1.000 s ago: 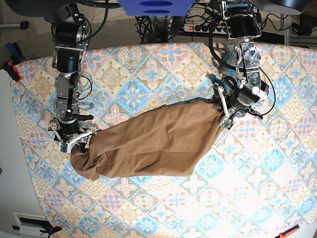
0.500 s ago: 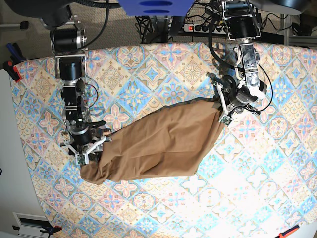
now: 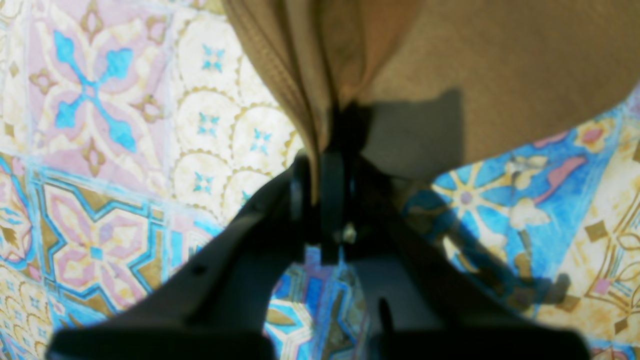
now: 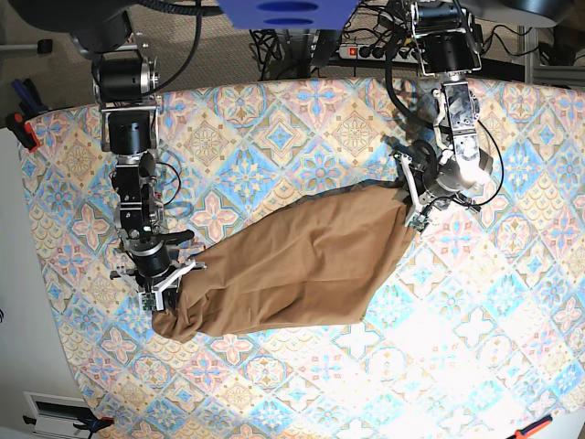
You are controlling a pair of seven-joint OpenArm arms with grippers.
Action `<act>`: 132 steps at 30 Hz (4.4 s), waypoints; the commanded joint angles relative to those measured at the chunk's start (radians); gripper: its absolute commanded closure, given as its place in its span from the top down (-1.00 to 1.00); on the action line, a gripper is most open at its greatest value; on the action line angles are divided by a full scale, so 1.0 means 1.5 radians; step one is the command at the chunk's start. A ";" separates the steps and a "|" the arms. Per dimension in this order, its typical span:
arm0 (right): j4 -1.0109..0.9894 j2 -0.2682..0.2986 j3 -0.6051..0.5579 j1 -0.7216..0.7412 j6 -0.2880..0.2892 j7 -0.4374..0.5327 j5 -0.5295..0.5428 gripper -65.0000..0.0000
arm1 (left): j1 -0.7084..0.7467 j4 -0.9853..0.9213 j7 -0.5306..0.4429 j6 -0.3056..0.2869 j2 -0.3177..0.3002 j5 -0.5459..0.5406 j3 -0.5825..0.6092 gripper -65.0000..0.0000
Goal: Layout the t-shirt on the table in an organized manner, then fold the t-shirt properly
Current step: 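Lift the shirt with both grippers and swing it to shake it out, then lay the shirt flat, dragging both grippers toward the robot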
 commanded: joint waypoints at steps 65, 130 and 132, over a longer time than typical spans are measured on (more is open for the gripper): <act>0.179 -0.003 0.214 0.113 -0.002 -0.236 0.004 -1.00 | -0.511 -0.273 0.028 0.002 -0.045 0.069 0.120 -1.00; 0.388 -0.094 0.311 -0.228 -0.002 -0.187 0.007 -1.00 | -0.035 0.066 0.033 0.062 -0.118 0.068 0.118 -1.00; 0.388 -0.096 0.311 -0.248 -0.002 -0.185 0.007 -1.00 | -0.012 0.067 0.048 0.062 -0.118 0.068 0.118 -1.00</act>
